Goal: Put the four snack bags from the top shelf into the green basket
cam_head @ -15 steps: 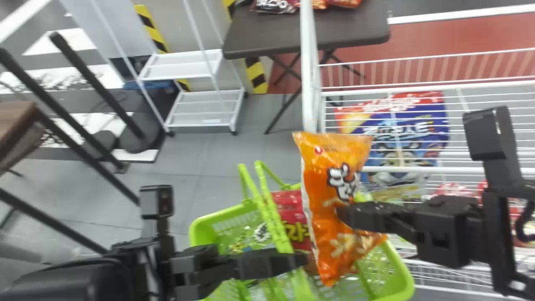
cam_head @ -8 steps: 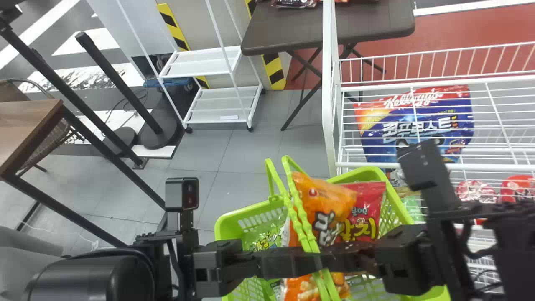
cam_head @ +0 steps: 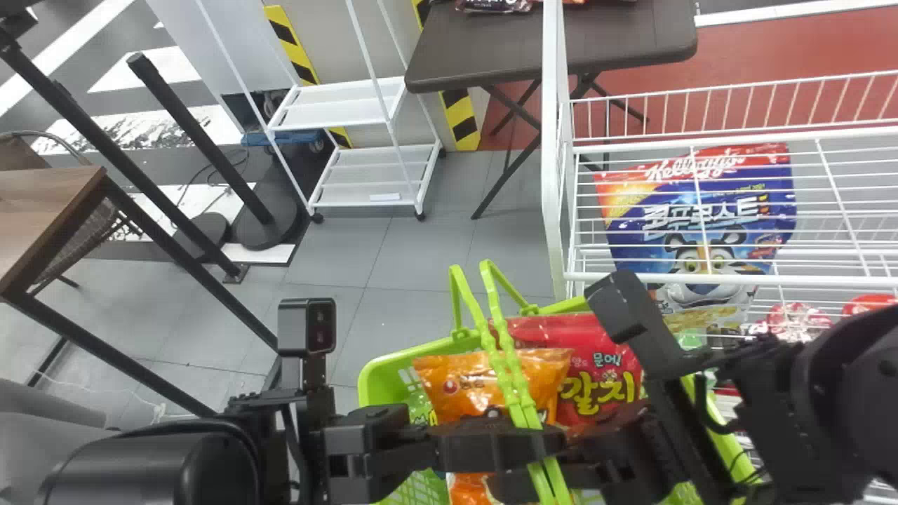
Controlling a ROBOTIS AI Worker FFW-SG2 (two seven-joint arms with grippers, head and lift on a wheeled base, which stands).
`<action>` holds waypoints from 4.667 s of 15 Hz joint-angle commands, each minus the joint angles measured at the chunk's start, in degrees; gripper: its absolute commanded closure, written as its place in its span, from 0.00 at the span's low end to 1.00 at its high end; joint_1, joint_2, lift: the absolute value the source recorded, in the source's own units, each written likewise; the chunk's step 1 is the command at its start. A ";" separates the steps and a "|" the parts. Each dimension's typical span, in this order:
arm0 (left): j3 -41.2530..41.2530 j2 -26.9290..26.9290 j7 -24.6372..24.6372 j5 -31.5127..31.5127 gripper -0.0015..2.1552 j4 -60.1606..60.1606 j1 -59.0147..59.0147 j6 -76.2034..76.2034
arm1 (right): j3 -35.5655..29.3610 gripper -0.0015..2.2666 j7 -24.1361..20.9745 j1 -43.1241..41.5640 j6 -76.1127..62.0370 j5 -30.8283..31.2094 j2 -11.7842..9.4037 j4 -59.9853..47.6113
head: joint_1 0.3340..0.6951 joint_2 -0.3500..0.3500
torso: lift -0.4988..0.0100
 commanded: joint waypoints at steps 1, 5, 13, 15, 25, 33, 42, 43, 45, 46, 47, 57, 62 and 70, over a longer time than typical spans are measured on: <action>0.63 0.09 -0.65 0.11 1.00 0.32 0.08 -0.04 | -6.48 0.01 1.58 1.48 2.83 -2.05 -0.47 -1.67 | 1.00 1.00 | 0.97; 1.33 0.09 -0.65 0.11 1.00 0.59 0.08 -0.21 | -21.60 0.03 2.10 2.98 2.83 -11.27 -1.61 -4.92 | 1.00 1.00 | 0.97; 3.00 0.00 -0.65 0.55 1.00 0.94 0.87 -0.21 | -38.21 0.04 1.66 -0.19 -22.60 16.76 -1.79 0.44 | 1.00 0.61 | 0.97; 3.00 0.00 -0.65 0.55 1.00 1.11 1.05 -0.21 | -38.74 0.04 -0.01 -2.38 -31.74 23.88 -1.79 6.59 | 1.00 0.43 | 0.97; 3.27 0.00 -0.65 0.46 1.00 2.70 1.14 -0.74 | -43.31 0.04 -4.66 -18.73 -45.81 43.39 -3.28 35.16 | 1.00 0.08 | 0.97; 3.27 -0.44 -0.65 0.11 1.00 3.31 1.93 -1.27 | -42.43 0.92 -6.42 -26.55 -50.73 49.72 -3.20 51.16 | 1.00 0.04 | 0.97; 3.62 -1.05 -0.65 0.20 1.00 2.87 2.45 -1.27 | -46.30 0.99 -5.89 -14.60 -41.24 37.68 -3.11 29.01 | 1.00 0.01 | 0.97; 3.71 -1.05 -0.65 0.20 1.00 2.87 2.45 -1.27 | -46.74 0.99 -5.72 -11.35 -37.72 33.90 -3.11 22.15 | 1.00 0.01 | 0.97; 3.88 -1.32 -0.65 0.20 1.00 2.78 2.45 -1.27 | -46.91 0.99 -5.63 -4.76 -30.69 25.11 -3.02 8.09 | 1.00 0.02 | 0.97; 3.88 -1.32 -0.65 0.20 1.00 2.78 2.45 -1.27 | -47.44 0.99 -5.63 -1.50 -25.59 20.10 -3.02 0.79 | 1.00 0.04 | 0.97; 3.88 -1.40 -0.65 0.20 1.00 2.78 2.28 -1.27 | -47.97 0.99 -5.54 0.96 -21.20 15.53 -2.93 -4.83 | 1.00 0.06 | 0.97; 2.74 -1.49 -0.65 0.02 1.00 2.52 1.22 -1.09 | -34.08 0.99 -7.48 8.43 2.83 -10.92 0.93 -26.36 | 1.00 0.68 | 0.97; 3.27 -1.49 -0.65 0.46 1.00 2.34 0.08 -0.56 | -25.47 0.99 -10.90 8.69 2.83 -11.10 0.76 -24.43 | 1.00 0.90 | 0.97; 3.44 -1.49 -0.65 1.43 1.00 1.90 -0.80 0.32 | -18.79 0.09 -13.19 8.52 2.83 -6.70 -0.65 -17.40 | 1.00 1.00 | 0.97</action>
